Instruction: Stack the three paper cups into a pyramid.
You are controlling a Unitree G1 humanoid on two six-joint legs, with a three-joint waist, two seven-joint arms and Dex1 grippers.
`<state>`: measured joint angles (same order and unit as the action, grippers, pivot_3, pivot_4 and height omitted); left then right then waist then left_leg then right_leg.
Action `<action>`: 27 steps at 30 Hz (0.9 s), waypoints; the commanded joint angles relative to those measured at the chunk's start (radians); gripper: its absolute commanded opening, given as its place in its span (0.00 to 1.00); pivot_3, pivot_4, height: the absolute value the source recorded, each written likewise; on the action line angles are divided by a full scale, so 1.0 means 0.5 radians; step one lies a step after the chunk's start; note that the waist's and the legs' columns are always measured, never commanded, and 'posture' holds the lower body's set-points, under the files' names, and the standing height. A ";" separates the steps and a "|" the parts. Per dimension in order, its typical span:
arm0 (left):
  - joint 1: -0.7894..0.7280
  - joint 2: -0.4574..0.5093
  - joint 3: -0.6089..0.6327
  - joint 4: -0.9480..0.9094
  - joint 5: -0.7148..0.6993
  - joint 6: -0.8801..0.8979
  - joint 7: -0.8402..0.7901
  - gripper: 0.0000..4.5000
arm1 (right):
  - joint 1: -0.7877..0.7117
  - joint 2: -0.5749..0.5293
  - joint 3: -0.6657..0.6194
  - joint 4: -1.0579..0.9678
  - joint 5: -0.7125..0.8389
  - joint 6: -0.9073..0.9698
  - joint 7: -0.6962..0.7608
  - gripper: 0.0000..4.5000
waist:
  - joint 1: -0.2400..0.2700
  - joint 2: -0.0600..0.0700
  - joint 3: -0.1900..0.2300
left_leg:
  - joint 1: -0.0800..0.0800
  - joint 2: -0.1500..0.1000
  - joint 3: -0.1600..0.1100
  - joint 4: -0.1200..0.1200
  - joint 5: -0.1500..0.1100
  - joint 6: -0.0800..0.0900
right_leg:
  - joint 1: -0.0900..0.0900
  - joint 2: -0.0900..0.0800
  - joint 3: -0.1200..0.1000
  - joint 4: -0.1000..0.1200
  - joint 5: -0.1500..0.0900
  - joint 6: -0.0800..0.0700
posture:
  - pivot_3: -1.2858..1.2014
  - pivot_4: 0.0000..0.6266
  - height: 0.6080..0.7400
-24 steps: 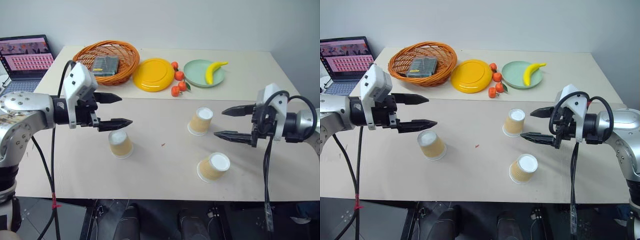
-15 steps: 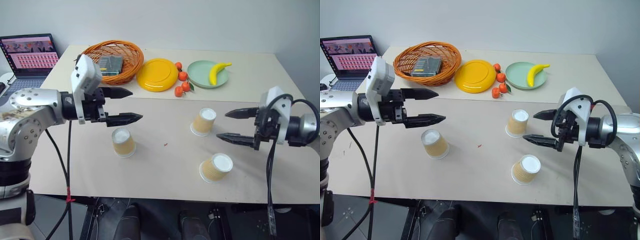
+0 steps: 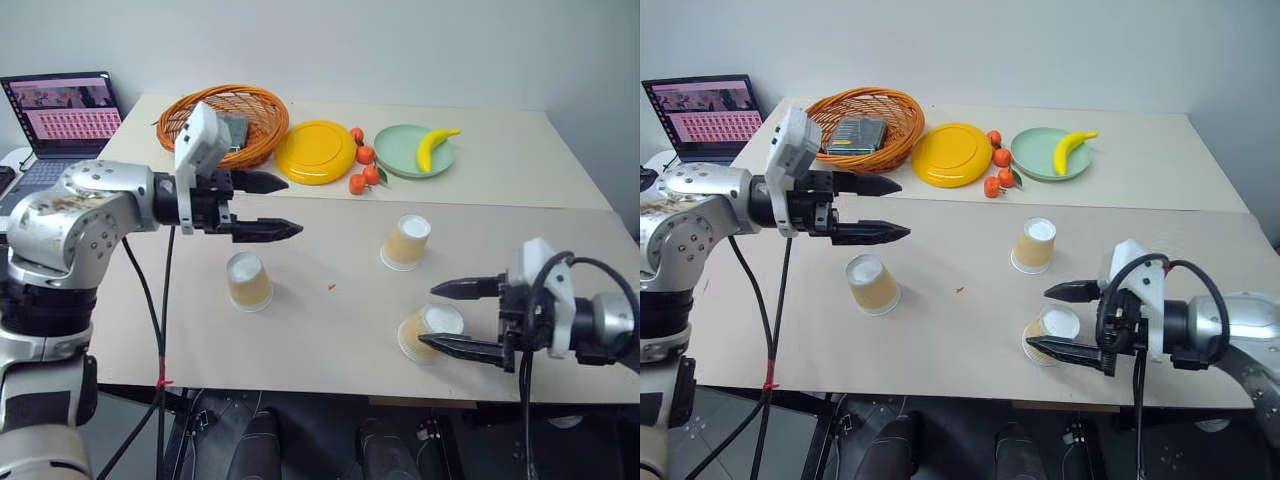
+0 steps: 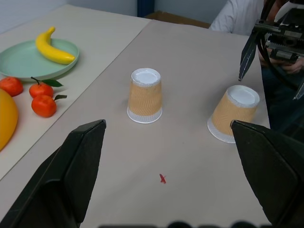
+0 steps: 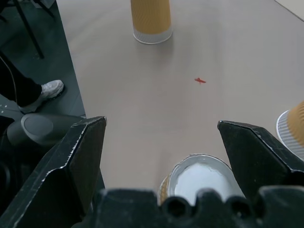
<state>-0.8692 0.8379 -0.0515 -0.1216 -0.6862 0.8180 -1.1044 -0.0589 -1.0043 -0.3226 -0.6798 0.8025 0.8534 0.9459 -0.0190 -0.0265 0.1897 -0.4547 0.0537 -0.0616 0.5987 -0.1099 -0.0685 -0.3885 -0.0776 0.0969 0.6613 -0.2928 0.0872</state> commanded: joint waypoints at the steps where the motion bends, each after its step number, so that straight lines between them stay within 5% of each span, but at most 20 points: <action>1: -0.070 0.016 0.007 -0.037 0.032 -0.009 -0.046 1.00 | -0.054 0.015 0.051 0.010 -0.051 -0.072 -0.054 0.98 | -0.001 0.000 0.000 | 0.000 0.000 0.000 0.000 0.000 0.000 | 0.000 0.000 0.000 0.000 0.000 0.000 | 0.52 0.24 0.94; 27: -0.124 0.037 0.049 -0.048 0.057 0.057 -0.050 1.00 | 0.036 0.027 0.275 0.300 -0.439 -0.341 0.012 0.98 | 0.001 0.000 0.000 | -0.001 0.000 0.000 0.001 0.000 0.000 | -0.001 0.000 0.000 0.003 0.000 -0.001 | 0.52 0.24 0.94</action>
<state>-0.8993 0.8385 -0.0586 -0.1253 -0.6607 0.8528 -1.1233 -0.0449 -0.9853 -0.1664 -0.5225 0.5923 0.7142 0.9463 -0.0184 -0.0265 0.1897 -0.4551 0.0536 -0.0618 0.5993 -0.1099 -0.0684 -0.3887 -0.0775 0.0971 0.6628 -0.2925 0.0868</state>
